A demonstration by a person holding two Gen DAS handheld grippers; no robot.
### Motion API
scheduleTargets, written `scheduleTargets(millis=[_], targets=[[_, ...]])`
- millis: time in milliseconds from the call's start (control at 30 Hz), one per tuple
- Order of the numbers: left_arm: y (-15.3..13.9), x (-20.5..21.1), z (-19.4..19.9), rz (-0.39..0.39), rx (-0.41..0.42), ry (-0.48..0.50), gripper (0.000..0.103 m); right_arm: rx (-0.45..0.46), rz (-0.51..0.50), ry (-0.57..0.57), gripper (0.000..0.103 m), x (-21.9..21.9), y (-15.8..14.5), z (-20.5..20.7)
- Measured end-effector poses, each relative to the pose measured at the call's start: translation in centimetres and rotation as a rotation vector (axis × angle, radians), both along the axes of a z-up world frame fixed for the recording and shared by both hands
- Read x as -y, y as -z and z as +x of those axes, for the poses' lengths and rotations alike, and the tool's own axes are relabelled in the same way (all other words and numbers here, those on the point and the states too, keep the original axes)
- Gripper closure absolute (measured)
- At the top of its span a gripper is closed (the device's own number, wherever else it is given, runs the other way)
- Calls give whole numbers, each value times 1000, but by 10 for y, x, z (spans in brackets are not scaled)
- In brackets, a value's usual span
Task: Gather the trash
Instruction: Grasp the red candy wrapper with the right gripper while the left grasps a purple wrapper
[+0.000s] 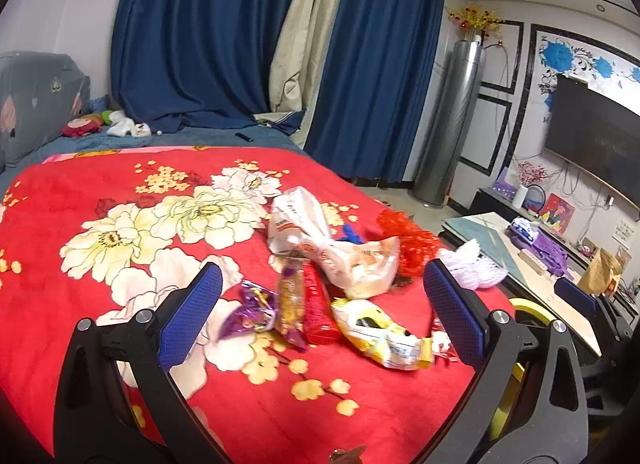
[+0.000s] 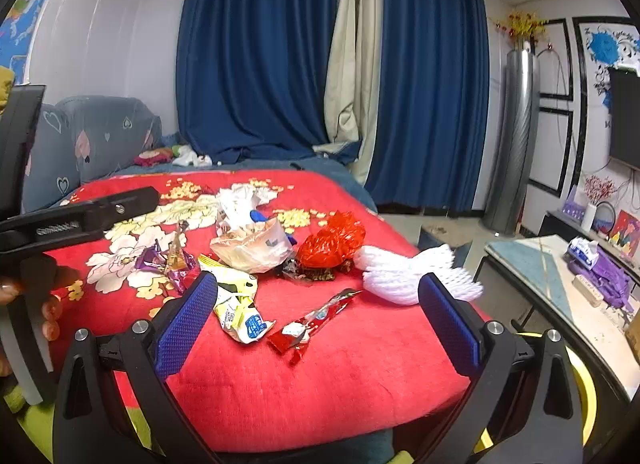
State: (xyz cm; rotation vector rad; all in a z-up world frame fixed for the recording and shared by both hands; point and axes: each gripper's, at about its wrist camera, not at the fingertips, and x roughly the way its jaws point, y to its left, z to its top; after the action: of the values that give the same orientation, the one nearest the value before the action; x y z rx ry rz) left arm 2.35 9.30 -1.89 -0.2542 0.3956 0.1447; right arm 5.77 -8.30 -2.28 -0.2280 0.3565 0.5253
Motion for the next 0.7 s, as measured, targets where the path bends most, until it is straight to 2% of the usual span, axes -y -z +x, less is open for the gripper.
scheduleTargets(millis=[100,300,333,400,533,700], targets=[[1,-8,9,-4,-35,1,11,-77,-18,19,5,-1,5,17],[7,-19,30,-1,-89,16,11,-171,-48,80,7,-13,20,53],[9,-20,34,-8,-102,27,13,-197,-50,89,9,-15,23,61],[12,-21,41,-4,-126,39,21,-262,-50,95,28,-19,30,75],[20,-21,56,-7,-176,77,32,-365,-21,110,36,-19,45,95],[28,-17,68,5,-236,78,47,-457,12,91,49,-18,56,105]])
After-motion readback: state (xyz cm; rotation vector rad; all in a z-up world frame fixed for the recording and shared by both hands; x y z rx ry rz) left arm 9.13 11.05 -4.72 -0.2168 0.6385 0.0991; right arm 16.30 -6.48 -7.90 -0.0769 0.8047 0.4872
